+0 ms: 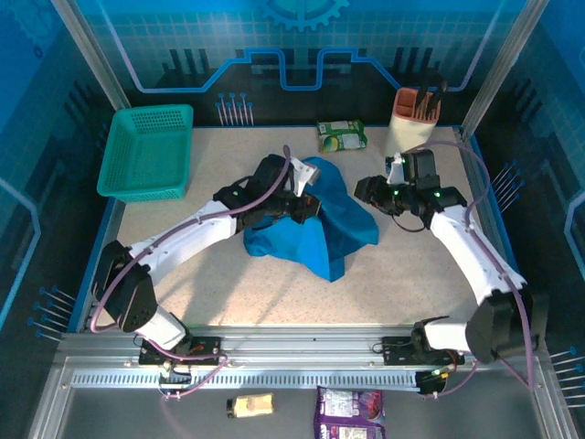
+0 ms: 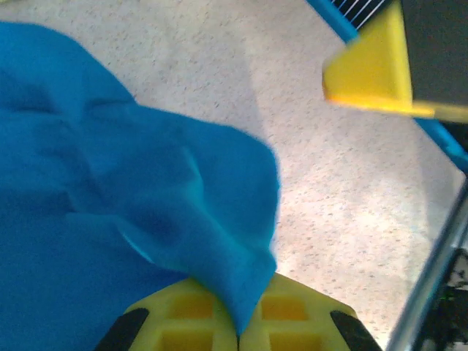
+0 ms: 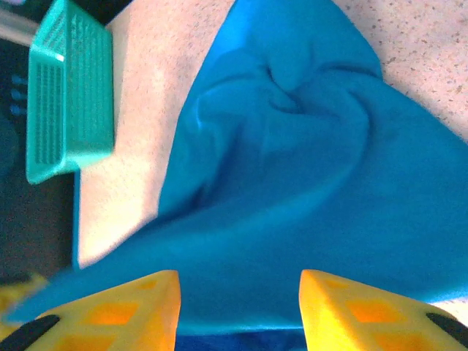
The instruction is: Fold the inside-out t-shirt
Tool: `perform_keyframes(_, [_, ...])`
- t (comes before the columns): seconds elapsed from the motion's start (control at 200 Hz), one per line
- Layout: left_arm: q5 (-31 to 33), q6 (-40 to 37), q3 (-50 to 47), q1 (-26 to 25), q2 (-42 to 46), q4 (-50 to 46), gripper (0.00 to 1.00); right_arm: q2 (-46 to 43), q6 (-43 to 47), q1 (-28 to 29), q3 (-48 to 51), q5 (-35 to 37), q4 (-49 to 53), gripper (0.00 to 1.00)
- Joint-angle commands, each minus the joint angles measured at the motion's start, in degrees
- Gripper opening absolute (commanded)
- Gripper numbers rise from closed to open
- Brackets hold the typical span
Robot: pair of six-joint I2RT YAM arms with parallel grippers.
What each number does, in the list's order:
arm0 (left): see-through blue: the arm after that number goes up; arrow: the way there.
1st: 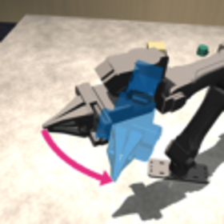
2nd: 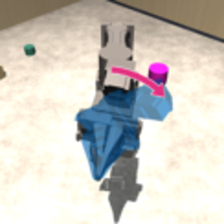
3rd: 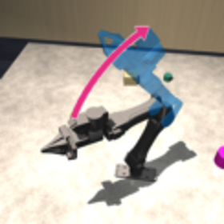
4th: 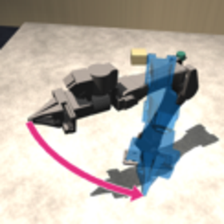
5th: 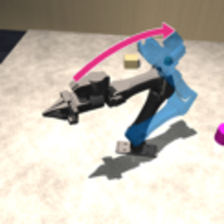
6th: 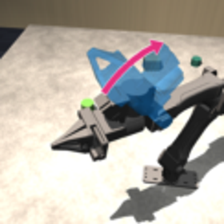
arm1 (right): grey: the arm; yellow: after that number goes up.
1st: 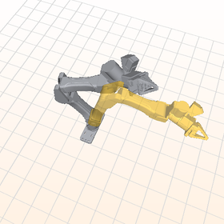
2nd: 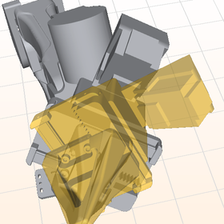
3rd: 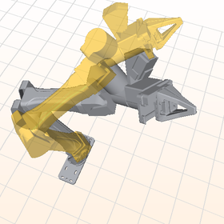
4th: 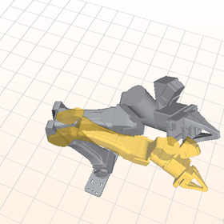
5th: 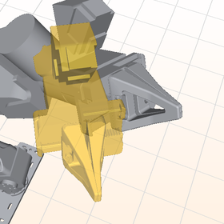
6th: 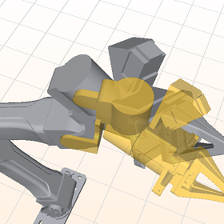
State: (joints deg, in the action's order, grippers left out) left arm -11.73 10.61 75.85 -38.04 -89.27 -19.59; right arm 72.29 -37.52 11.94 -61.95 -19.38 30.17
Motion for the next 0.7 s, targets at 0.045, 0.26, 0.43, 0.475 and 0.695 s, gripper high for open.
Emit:
perform_keyframes(0.045, [-5.66, 0.63, 5.0, 1.21, 1.36, -8.42, 0.0, -10.01, 5.88, 8.25, 7.45, 5.75, 2.56, 0.31])
perform_keyframes(0.26, [-8.17, -1.0, 7.81, 1.43, 2.44, -12.95, 0.0, -10.66, 7.99, 22.43, 20.65, 18.82, -12.98, 0.05])
perform_keyframes(0.43, [-11.02, -2.46, 7.82, 1.4, 4.15, -15.88, 0.0, -4.17, 14.39, 24.95, 24.53, 21.61, -27.1, 0.0])
perform_keyframes(0.475, [-11.72, -2.51, 7.73, 1.39, 4.56, -16.38, 0.0, -2.45, 16.34, 25.89, 25.07, 21.86, -30.82, 0.0])
perform_keyframes(0.695, [-13.44, -1.92, 6.94, 1.41, 6.74, -17.32, 0.0, 7.19, 20.72, 28.45, 25.49, 22.07, -46.9, 0.0])
